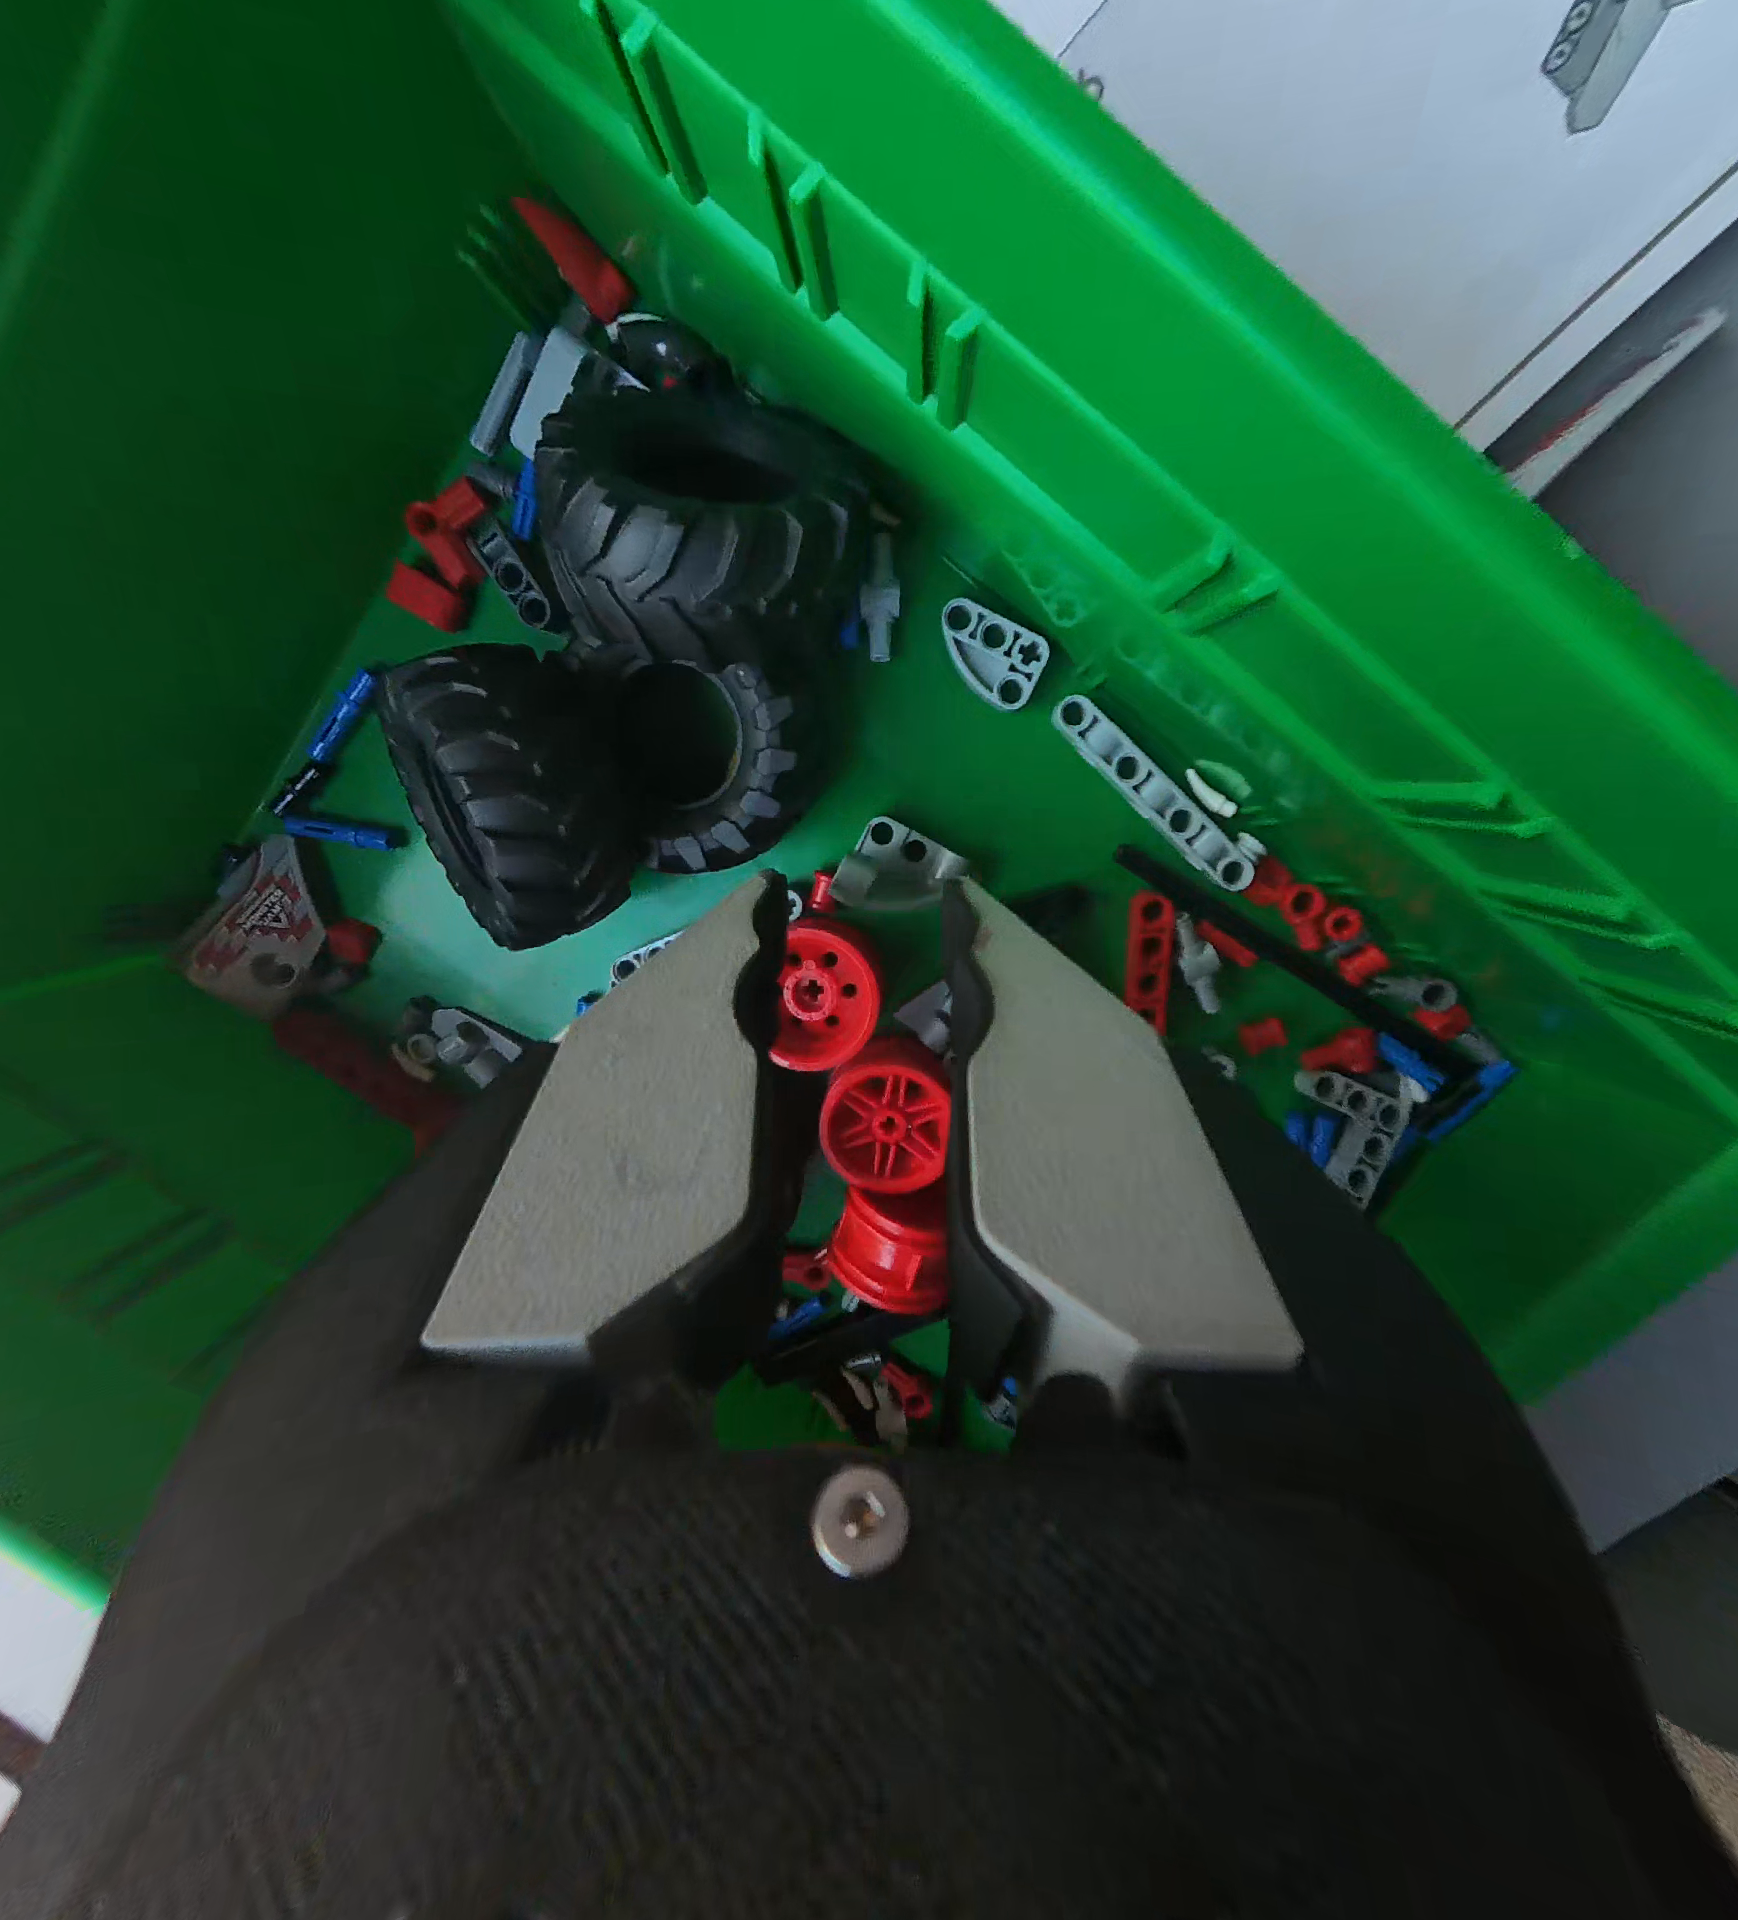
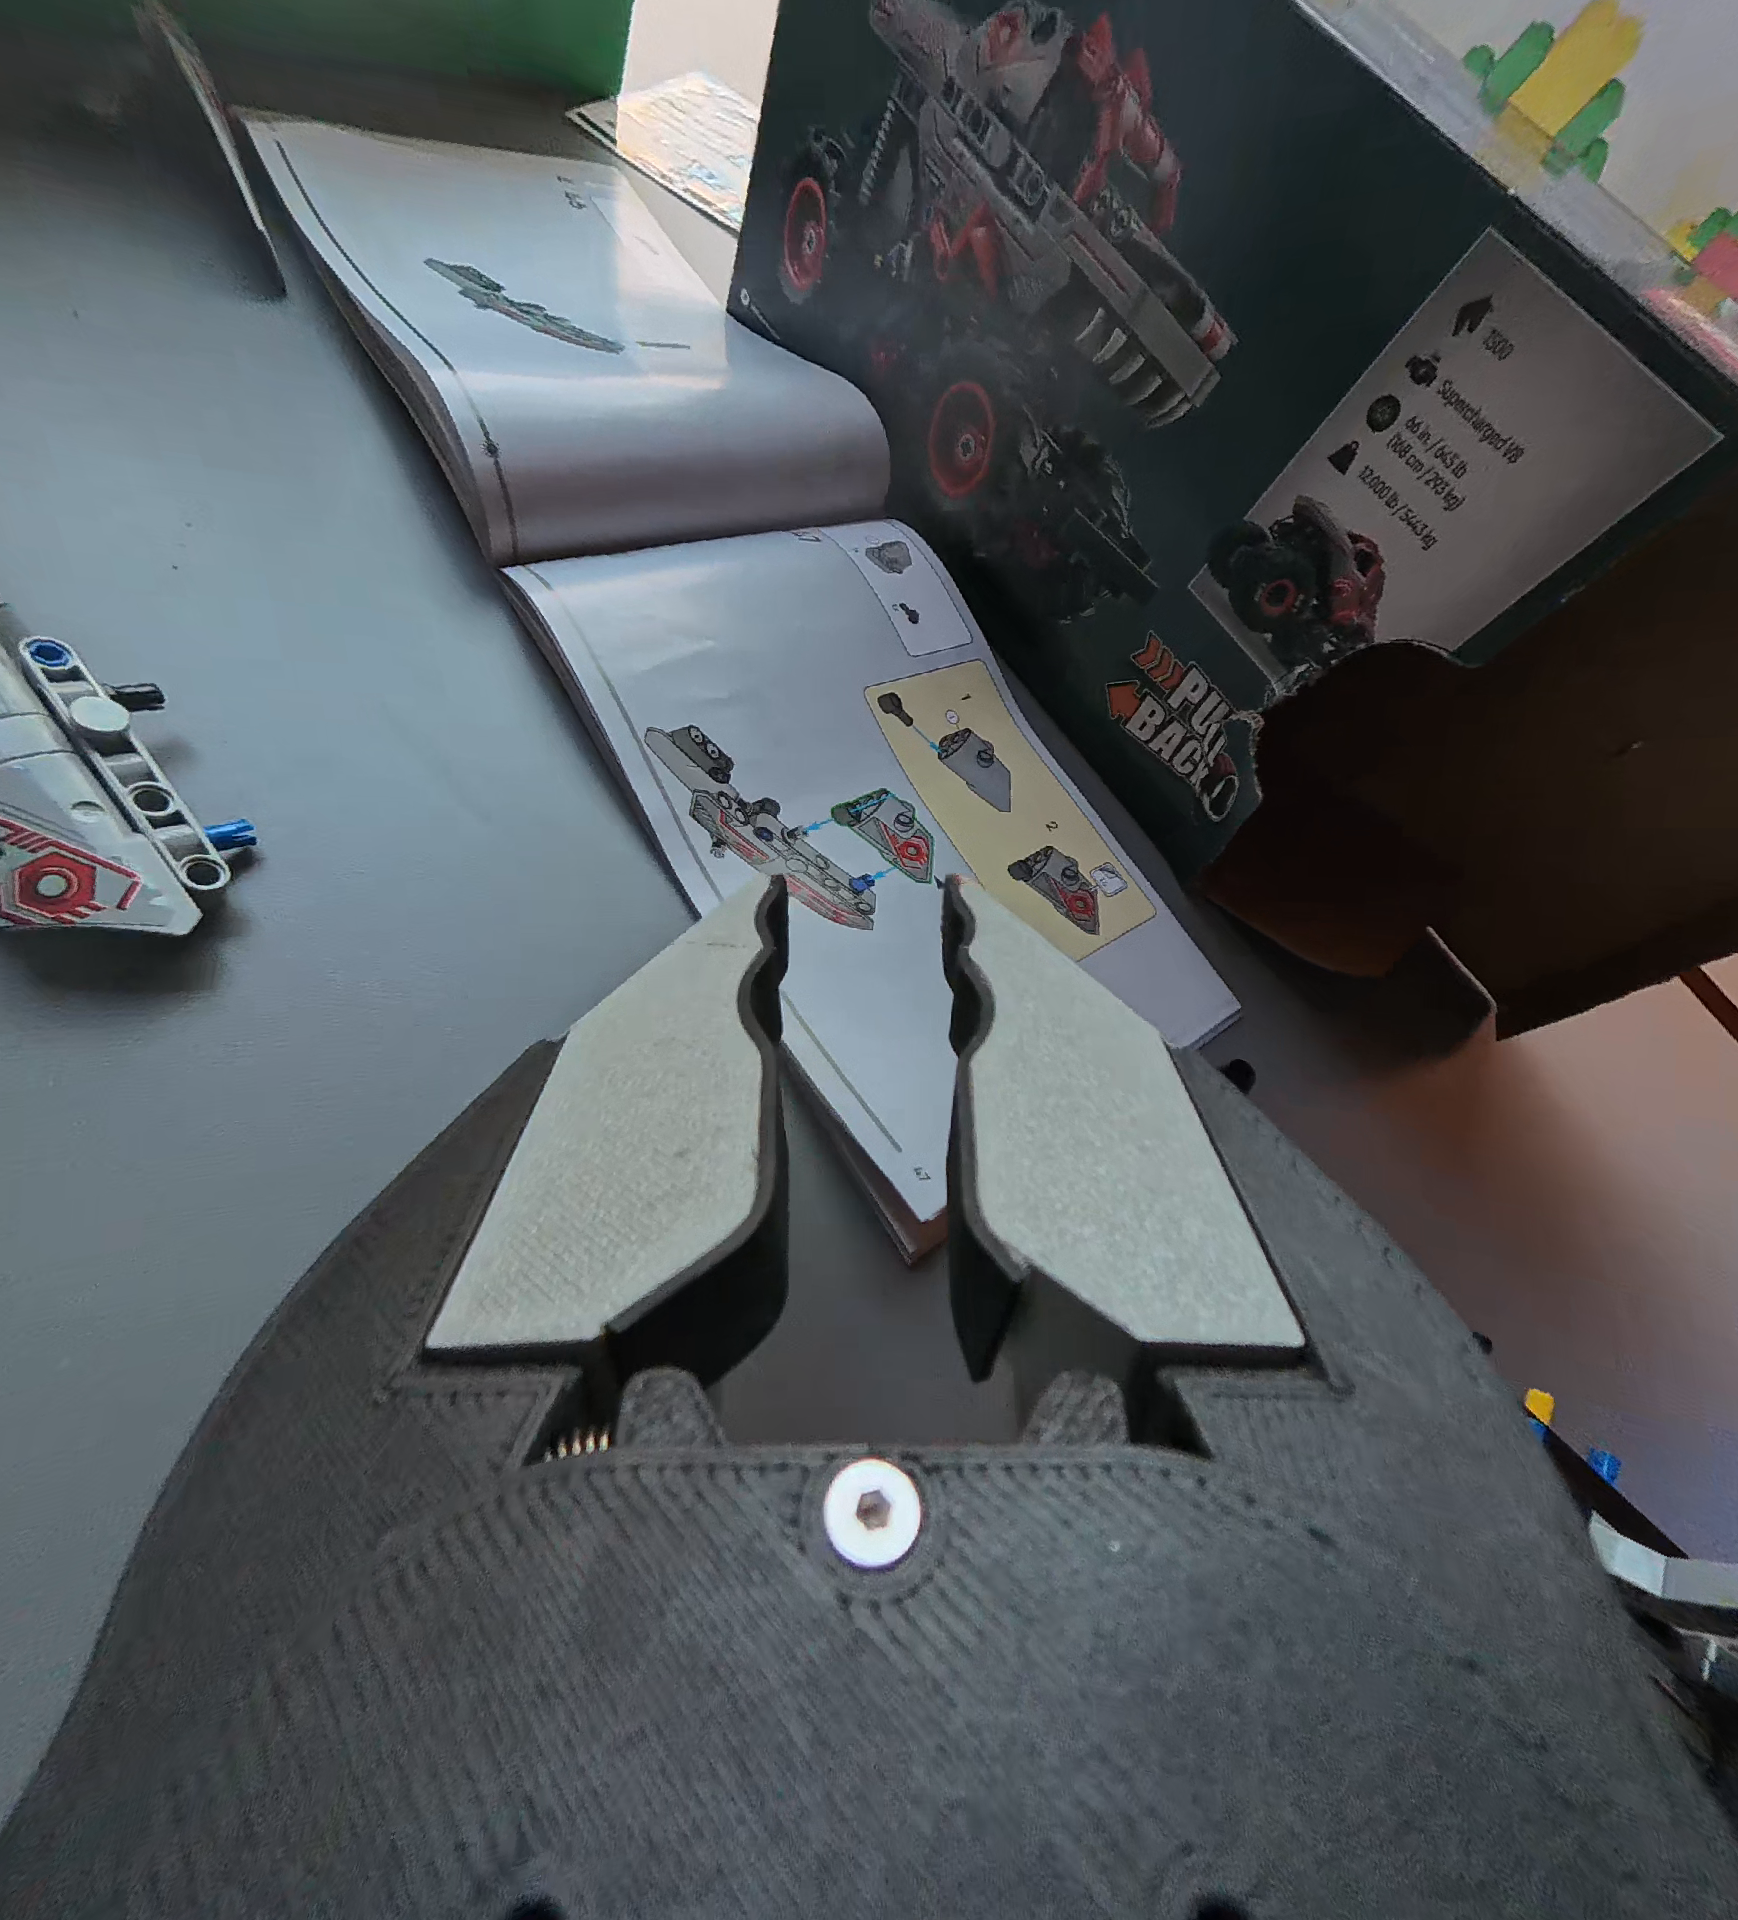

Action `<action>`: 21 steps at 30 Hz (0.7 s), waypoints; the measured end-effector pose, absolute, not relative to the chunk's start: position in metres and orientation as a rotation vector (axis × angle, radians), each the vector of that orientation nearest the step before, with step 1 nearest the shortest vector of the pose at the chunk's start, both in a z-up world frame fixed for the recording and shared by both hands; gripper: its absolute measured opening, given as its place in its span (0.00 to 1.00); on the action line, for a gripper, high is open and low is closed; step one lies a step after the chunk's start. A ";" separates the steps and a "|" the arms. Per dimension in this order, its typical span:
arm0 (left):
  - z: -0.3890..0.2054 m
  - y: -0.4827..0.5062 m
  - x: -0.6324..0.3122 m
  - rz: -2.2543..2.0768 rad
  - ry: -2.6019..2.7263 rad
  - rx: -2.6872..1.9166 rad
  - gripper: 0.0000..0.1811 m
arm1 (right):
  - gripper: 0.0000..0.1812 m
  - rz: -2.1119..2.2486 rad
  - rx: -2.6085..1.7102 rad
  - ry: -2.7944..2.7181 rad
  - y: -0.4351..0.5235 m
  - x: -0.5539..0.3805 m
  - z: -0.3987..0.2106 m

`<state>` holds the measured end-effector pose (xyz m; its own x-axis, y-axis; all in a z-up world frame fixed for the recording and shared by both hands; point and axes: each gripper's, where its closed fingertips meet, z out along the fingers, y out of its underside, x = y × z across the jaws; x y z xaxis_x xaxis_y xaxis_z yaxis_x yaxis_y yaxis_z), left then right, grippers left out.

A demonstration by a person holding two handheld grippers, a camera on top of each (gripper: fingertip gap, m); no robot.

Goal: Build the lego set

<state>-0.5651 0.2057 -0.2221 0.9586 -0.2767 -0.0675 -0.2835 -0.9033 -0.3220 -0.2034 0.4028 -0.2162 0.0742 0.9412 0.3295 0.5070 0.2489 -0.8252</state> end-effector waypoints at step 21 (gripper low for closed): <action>-0.224 0.195 -0.575 -0.001 0.408 -2.880 0.00 | 0.14 0.701 -1.341 -1.589 0.388 -0.201 -0.204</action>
